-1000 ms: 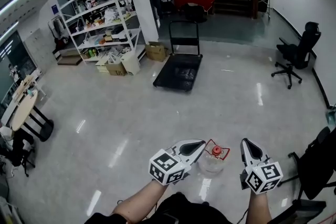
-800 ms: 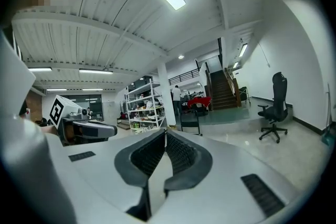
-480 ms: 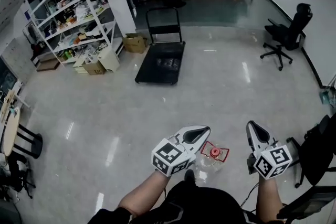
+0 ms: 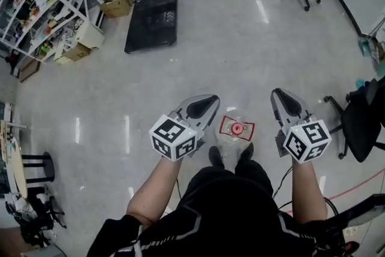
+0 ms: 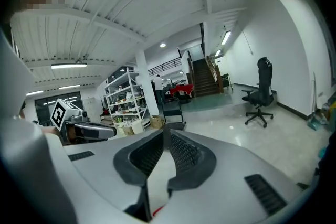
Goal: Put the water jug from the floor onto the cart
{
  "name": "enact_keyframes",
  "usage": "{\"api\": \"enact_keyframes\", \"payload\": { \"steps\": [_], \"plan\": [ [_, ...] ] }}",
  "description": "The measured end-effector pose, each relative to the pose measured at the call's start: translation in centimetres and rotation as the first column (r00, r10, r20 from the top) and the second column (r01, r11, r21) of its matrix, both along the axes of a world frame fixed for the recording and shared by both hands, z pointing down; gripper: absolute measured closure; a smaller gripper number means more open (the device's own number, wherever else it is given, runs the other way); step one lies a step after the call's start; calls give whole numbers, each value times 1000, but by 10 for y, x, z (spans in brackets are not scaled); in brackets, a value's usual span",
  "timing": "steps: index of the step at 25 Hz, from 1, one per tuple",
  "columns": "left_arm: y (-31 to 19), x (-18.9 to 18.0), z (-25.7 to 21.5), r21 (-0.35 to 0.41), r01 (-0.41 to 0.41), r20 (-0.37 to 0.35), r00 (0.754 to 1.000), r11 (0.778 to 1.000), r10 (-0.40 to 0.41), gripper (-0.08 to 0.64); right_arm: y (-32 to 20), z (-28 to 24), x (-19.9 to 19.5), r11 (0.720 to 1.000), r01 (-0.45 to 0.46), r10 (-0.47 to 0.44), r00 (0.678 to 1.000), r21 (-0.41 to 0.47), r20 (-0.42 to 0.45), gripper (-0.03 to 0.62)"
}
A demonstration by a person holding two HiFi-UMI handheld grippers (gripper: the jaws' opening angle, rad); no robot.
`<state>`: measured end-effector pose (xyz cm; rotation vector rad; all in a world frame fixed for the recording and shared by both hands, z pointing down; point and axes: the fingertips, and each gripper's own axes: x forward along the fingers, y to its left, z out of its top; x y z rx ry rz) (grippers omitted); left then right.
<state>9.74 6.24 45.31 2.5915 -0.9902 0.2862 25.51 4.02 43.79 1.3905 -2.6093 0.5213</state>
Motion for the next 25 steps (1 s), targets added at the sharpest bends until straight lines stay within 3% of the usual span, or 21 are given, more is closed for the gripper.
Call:
{"api": "enact_keyframes", "payload": {
  "steps": [7, 10, 12, 15, 18, 25],
  "plan": [
    [-20, 17, 101, -198, 56, 73, 996, 979, -42, 561, -28, 107, 31, 982, 8, -7, 1000, -189, 6, 525],
    [-31, 13, 150, -283, 123, 54, 992, 951, -112, 558, -30, 167, 35, 959, 22, -26, 1000, -281, -12, 502],
    [-34, 10, 189, -335, 135, 73, 990, 933, -116, 524, -27, 212, 33, 937, 20, -29, 999, -349, -21, 484],
    [-26, 10, 253, -437, 108, 127, 990, 893, -58, 474, -6, 284, 29, 877, 3, -26, 999, -481, -42, 466],
    [-13, 11, 321, -543, 70, 170, 985, 837, 28, 418, 20, 351, 27, 806, -23, -20, 998, -592, -67, 460],
    [19, 16, 455, -702, 82, 234, 965, 707, 121, 363, 69, 473, 32, 652, -80, 23, 996, -754, -86, 430]
  ]
}}
